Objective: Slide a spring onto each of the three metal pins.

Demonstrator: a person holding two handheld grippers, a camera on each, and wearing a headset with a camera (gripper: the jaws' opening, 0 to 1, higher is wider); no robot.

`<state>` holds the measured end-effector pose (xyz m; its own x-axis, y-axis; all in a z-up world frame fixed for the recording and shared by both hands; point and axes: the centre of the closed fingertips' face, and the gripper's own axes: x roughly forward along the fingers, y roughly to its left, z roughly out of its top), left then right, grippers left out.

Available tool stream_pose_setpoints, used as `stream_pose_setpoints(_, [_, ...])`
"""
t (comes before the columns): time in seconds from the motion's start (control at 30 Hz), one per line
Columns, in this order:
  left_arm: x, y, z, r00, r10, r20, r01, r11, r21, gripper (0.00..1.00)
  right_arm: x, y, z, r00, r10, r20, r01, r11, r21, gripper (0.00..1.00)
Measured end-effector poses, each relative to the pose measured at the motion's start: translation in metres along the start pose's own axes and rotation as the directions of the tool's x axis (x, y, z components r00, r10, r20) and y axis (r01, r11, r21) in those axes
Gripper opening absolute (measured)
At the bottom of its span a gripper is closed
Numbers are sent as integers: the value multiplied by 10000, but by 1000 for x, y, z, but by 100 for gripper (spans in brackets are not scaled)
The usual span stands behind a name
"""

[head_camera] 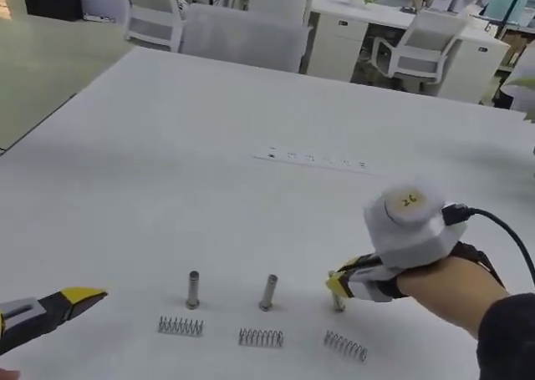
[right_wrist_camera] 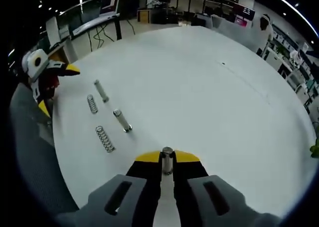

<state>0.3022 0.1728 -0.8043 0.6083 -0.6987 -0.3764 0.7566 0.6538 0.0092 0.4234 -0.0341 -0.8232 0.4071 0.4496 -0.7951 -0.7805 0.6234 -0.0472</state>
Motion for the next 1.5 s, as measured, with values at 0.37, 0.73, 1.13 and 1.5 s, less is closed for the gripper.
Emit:
stream_pose_setpoints(0.37, [0,0,0,10000,-13,-5,13,10000,-17,80,-4,4,-2,9974,54,725,-108,9972,735,5])
stream_pose_setpoints(0.73, [-1,0,0,10000,19,-4,-19,10000,-14,80,-5,7,-2,9885,196,1501,-262,9988,423,5])
stream_pose_setpoints(1.13, [-1,-1,-1,10000,-22,-42,22,10000,3,79,-7,5,-8,9894,231,1433,-202,9996,-217,5])
stream_pose_setpoints(1.5, [-2,-1,0,10000,-28,-33,28,10000,25,79,-9,5,-8,9904,228,1360,-214,9997,-116,6])
